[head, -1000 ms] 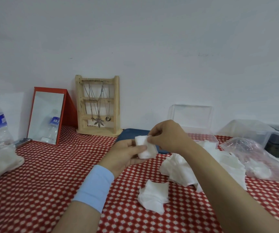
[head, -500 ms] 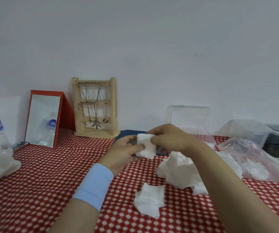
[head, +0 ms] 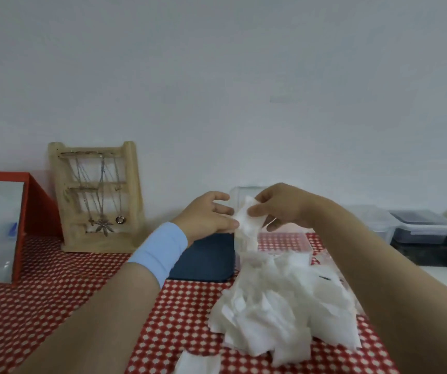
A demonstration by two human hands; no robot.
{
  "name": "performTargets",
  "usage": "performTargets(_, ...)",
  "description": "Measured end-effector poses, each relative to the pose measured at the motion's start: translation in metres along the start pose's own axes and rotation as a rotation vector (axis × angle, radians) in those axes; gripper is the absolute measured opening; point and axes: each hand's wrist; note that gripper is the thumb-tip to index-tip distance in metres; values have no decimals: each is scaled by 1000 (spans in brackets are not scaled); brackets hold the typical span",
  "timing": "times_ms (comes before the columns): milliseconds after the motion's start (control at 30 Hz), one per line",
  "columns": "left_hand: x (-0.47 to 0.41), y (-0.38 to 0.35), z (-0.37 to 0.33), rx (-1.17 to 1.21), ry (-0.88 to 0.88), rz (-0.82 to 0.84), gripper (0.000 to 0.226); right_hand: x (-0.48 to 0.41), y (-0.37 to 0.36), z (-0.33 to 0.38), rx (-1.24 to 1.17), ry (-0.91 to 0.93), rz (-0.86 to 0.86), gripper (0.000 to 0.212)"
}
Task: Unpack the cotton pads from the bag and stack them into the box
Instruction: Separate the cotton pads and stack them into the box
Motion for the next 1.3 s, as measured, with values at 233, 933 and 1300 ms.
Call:
performTargets(233, -60, -46, 18, -534, -265, 26, 28, -44, 5, -44, 399, -124, -157, 20)
performTargets(933, -52, -55, 55, -610, -338, 210, 52, -66, -35, -56, 229, -475, -82, 34)
performTargets(1300, -34, -41, 45, -677, -345, 244, 60, -51, -40, -50, 158, -428, -84, 22)
Point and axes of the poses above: each hand's wrist, its own x-axis away from the middle knuckle, its own y-axis out of the back of the hand, z = x × y, and after that the axes turned 13 degrees about -z, right-handed
